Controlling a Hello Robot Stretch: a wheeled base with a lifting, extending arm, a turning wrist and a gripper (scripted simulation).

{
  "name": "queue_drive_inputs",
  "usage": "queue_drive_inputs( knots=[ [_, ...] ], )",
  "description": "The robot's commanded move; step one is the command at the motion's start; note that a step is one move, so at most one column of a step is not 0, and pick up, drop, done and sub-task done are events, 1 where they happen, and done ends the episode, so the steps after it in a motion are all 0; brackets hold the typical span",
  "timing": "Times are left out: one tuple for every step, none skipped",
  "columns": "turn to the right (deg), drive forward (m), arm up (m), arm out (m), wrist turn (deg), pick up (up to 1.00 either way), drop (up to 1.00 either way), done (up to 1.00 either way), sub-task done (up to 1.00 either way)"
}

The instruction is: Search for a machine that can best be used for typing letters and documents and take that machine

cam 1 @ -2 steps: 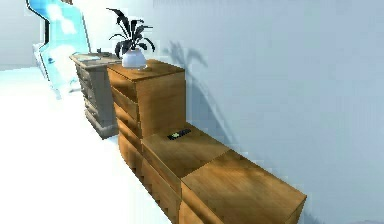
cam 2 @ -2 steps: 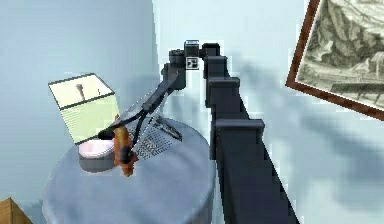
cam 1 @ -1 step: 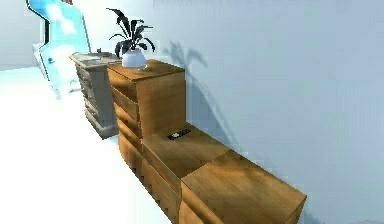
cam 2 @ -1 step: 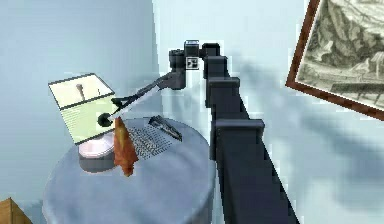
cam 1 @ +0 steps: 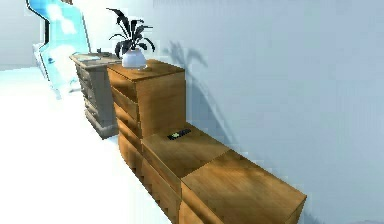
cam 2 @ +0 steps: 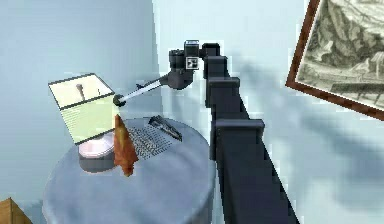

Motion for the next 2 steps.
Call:
queue_drive_inputs(
  knots=[
    [0.0,0.0,-0.26,0.0,0.0,0.0,0.0,0.0,0.0],
    [0.0,0.0,0.0,0.0,0.0,1.0,0.0,0.0,0.0]
  ],
)
